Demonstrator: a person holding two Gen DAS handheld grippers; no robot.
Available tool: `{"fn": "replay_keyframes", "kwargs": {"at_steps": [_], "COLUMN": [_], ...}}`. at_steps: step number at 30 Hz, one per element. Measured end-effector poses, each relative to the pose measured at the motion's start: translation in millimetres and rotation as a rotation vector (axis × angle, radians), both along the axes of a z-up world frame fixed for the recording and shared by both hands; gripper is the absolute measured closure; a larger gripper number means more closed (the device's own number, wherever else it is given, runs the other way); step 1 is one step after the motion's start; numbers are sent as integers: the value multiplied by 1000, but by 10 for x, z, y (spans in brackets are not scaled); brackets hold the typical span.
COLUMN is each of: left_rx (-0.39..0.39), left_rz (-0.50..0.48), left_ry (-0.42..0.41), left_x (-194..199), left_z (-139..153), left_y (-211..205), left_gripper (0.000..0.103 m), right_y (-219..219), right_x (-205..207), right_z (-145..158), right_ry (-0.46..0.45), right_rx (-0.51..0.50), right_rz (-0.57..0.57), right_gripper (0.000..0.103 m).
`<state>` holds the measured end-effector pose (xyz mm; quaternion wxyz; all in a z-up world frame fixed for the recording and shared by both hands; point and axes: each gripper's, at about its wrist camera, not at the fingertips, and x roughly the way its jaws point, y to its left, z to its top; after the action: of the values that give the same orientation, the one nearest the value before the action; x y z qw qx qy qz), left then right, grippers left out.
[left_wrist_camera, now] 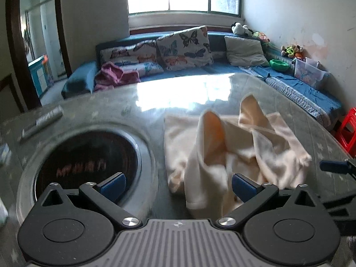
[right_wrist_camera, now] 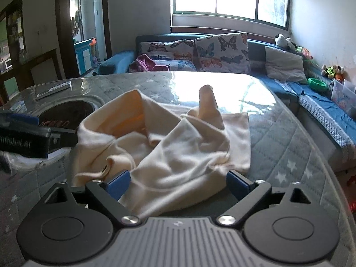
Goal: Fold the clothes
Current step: 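Grasp the sweatshirt edge with the left tool while the right tool grasps another edge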
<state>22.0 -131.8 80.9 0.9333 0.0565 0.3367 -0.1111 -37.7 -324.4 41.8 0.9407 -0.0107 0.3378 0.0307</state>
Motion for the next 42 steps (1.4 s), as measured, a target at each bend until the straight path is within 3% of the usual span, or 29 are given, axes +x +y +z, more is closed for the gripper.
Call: {"fn": "replay_keyframes", "kwargs": {"at_steps": [8,12,14,18,20,21,22,25,31,35,39,42], "left_rx": [25,18,17,14,-7,-23,-39,-68,-110,-100,-63,-56], "left_rz": [-54,-80,-92,-115,-128,-135,-142,-145,-133,-171,-170,-175], "left_ry": [-13,16,31,62,77,84,91,83,52,28,27,49], "left_x": [558,786,892,1105,1161,1174,1188,1172,1060,999,1042,1084], "left_z": [81,-10,-66,-177,-213,-225,-237,-237,-126,-56,-97,-173], "left_y": [-281,-404,-460,-574,-578,-565,-552,-458,-277,-296,-389,-432], "left_gripper": [4,5,11,31,58,80,91,100,100,96,55,49], "right_y": [-119,-214,-278,-393,-421,-429,-437,-447,-426,-396,-429,-476], "right_x": [346,552,668,910,1020,1078,1144,1351,1702,1783,1761,1716], "right_z": [29,32,37,39,33,21,5,-57,-238,-319,-304,-242], "right_ry": [-5,-5,-5,-6,-6,-4,-1,6,55,74,63,44], "right_rx": [-1,-6,-6,-4,-2,-1,-1,-4,30,41,63,53], "right_rz": [-8,-20,-34,-47,-44,-42,-41,-26,1,25,30,19], "right_gripper": [16,20,23,27,31,32,32,37,48,69,88,93]}}
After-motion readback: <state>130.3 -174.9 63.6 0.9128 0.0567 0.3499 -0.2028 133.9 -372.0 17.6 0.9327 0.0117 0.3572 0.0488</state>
